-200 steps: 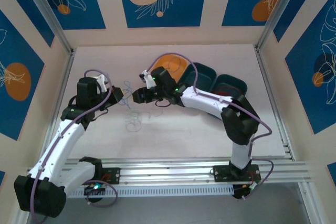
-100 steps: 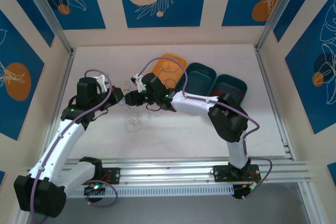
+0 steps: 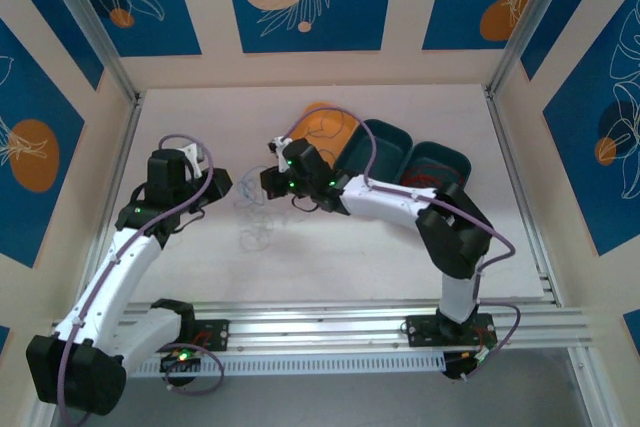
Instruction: Untangle the cables
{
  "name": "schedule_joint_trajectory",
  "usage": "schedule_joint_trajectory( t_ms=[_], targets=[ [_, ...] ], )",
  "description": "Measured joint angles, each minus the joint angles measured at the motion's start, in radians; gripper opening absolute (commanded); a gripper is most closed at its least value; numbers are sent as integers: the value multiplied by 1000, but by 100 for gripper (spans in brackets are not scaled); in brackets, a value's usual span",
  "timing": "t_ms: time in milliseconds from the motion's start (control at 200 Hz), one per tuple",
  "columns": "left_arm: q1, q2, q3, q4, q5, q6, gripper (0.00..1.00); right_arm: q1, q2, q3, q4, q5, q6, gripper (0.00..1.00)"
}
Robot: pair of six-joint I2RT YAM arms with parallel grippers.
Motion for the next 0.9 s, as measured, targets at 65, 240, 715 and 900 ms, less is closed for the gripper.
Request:
schedule_joint_trajectory(
  t_ms=[65, 240, 715, 900],
  targets=[
    [0, 0, -2, -11, -40, 7, 17, -6, -45, 0, -40, 15, 2, 0],
    [0, 16, -32, -11, -89, 8, 39, -5, -158, 6, -142, 29, -3, 0],
    [-14, 14, -319, 396, 115, -76, 63, -8, -220, 178, -379, 88, 38, 0],
    [-83, -65, -502, 643, 151, -79, 67, -20, -217, 225, -446, 89, 85, 0]
  ],
)
